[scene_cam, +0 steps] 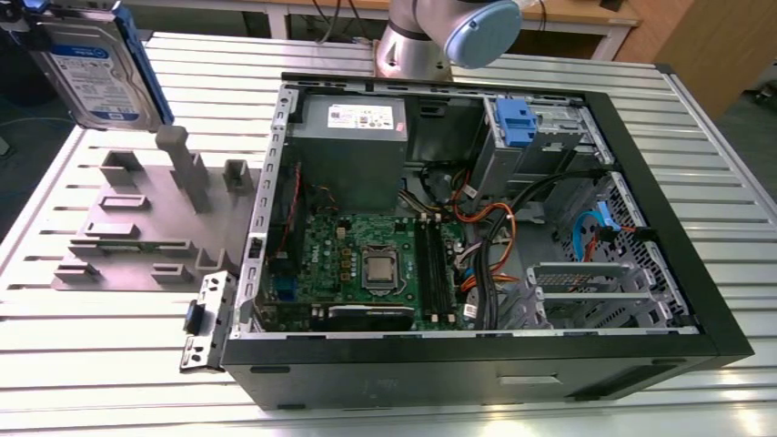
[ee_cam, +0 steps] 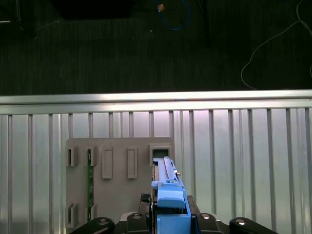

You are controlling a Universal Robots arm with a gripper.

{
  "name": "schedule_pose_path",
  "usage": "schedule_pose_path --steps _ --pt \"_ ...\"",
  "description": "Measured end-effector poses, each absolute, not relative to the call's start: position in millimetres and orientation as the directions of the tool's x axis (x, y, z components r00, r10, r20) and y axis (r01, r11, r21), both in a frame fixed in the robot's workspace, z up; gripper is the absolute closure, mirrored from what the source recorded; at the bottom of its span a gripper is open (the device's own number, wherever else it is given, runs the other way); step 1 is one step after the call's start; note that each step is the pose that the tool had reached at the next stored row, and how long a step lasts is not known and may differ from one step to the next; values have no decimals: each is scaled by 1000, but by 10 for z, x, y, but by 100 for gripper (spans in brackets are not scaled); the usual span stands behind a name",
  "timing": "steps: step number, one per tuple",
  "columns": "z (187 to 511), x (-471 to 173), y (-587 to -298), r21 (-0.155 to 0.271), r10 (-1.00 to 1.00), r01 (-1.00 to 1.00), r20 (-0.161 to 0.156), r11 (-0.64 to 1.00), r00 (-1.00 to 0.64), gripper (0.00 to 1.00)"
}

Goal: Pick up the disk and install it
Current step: 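Pick up the disk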

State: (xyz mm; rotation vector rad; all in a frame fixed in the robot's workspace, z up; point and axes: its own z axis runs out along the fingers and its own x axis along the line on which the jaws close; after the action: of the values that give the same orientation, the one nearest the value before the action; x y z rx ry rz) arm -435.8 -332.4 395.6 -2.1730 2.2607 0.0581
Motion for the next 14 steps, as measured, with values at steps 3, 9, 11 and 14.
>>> schedule_pose_path --steps 3,9,11,14 --pt "3974 -4358 -3324 23 -999 -999 -30 39 -40 63" --pt "4005 -4358 -3324 23 -999 -999 -30 39 -40 63" --pt "4016 -4358 -3324 23 -999 -999 -29 39 -40 63" --pt "4032 -4358 -3324 23 -999 -999 -30 39 -40 63"
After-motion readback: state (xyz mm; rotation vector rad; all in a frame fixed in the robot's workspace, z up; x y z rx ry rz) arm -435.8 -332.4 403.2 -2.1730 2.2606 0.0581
